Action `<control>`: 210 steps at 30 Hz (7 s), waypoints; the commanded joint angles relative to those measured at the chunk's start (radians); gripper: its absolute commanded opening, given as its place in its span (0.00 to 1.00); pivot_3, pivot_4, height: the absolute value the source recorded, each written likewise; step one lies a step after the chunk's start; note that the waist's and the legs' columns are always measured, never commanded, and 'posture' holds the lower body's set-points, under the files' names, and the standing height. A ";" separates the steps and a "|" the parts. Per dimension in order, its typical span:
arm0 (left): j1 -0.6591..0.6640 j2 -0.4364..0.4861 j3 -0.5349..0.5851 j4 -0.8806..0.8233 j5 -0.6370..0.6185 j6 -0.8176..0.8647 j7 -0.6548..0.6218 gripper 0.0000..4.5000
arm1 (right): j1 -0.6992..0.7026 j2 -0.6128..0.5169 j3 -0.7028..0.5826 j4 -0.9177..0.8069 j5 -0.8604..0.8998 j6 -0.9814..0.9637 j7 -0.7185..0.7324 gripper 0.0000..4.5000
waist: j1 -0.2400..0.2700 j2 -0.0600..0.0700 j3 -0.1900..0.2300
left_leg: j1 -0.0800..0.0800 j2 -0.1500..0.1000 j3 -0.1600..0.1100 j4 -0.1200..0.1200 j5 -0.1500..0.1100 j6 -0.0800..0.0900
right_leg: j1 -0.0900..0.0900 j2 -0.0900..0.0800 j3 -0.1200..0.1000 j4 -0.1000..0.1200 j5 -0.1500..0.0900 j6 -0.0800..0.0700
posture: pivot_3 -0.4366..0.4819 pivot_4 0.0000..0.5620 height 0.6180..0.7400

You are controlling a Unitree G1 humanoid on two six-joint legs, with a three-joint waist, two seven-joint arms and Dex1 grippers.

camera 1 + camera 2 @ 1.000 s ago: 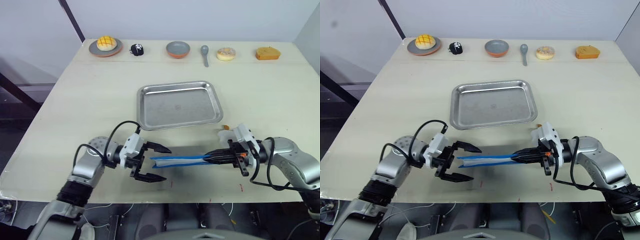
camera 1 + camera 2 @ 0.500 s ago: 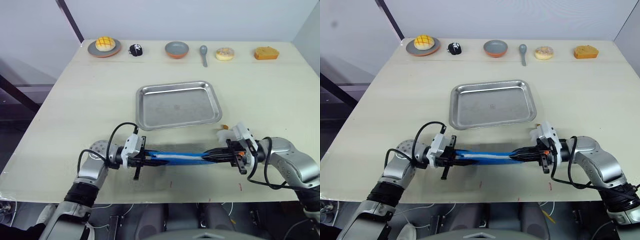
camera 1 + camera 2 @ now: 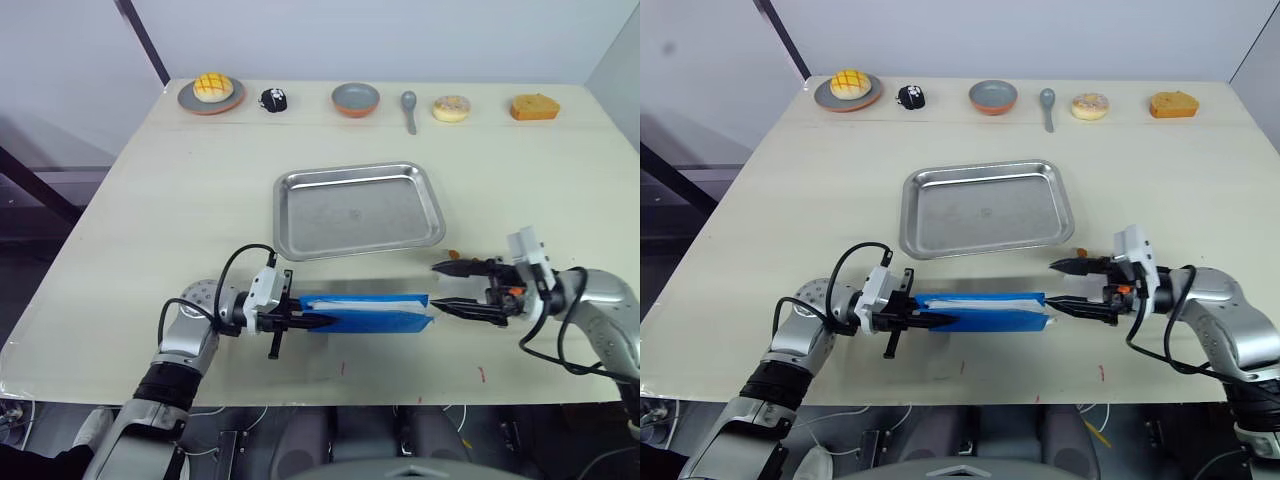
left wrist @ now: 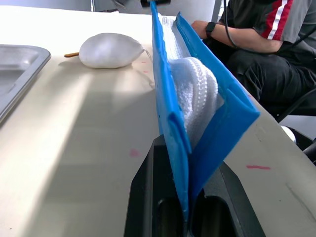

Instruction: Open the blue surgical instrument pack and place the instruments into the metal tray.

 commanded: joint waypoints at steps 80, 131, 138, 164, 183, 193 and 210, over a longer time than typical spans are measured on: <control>-0.204 -0.093 -0.034 0.289 0.127 -0.136 -0.017 0.00 | -0.253 0.245 0.395 -0.149 -0.364 -0.341 -0.087 0.00 | -0.004 0.000 0.000 | -0.001 -0.003 -0.003 0.000 0.002 -0.002 | 0.000 0.001 -0.003 0.000 0.000 0.000 | 0.48 0.27 0.94; -0.225 -0.100 -0.041 0.250 0.127 -0.094 -0.049 0.00 | -0.028 0.124 0.185 0.081 -0.232 -0.201 -0.103 0.90 | 0.017 0.000 -0.001 | -0.001 -0.002 -0.003 0.001 0.001 -0.001 | 0.001 0.001 -0.003 0.000 0.000 0.000 | 0.48 0.27 0.94; -0.230 -0.099 -0.033 0.257 0.127 -0.084 -0.044 0.00 | -0.050 0.156 0.201 0.134 -0.252 -0.218 -0.081 0.33 | 0.017 0.000 -0.001 | -0.001 -0.002 -0.004 0.001 0.002 -0.002 | 0.001 0.001 -0.003 0.000 0.000 0.000 | 0.48 0.27 0.94; -0.178 0.068 0.070 -0.037 -0.013 0.186 -0.057 0.88 | -0.069 0.173 0.198 0.190 -0.276 -0.247 -0.012 0.00 | 0.002 0.000 0.000 | -0.002 -0.002 -0.004 0.001 0.002 -0.004 | 0.000 0.001 -0.003 0.000 0.000 0.000 | 0.48 0.27 0.94; -0.004 0.190 -0.046 -0.425 -0.106 0.382 -0.003 0.99 | -0.087 0.177 0.211 0.218 -0.299 -0.256 0.009 0.00 | -0.002 0.001 0.000 | -0.001 -0.001 -0.003 0.000 0.001 -0.002 | 0.000 0.000 -0.002 0.000 0.000 0.000 | 0.48 0.27 0.94; 0.024 0.079 -0.143 -0.320 0.054 0.322 0.085 0.94 | -0.085 0.176 0.209 0.219 -0.303 -0.258 0.003 0.00 | -0.001 0.001 0.000 | -0.001 -0.002 -0.003 0.001 0.001 -0.002 | 0.000 0.001 -0.002 0.000 0.000 0.000 | 0.48 0.27 0.94; 0.005 0.169 -0.028 -0.295 -0.008 0.318 -0.021 0.02 | -0.099 0.181 0.218 0.246 -0.315 -0.277 0.010 0.00 | -0.003 0.001 0.000 | -0.001 -0.001 -0.003 0.000 0.001 -0.002 | 0.000 0.001 -0.002 0.000 0.000 0.000 | 0.48 0.27 0.94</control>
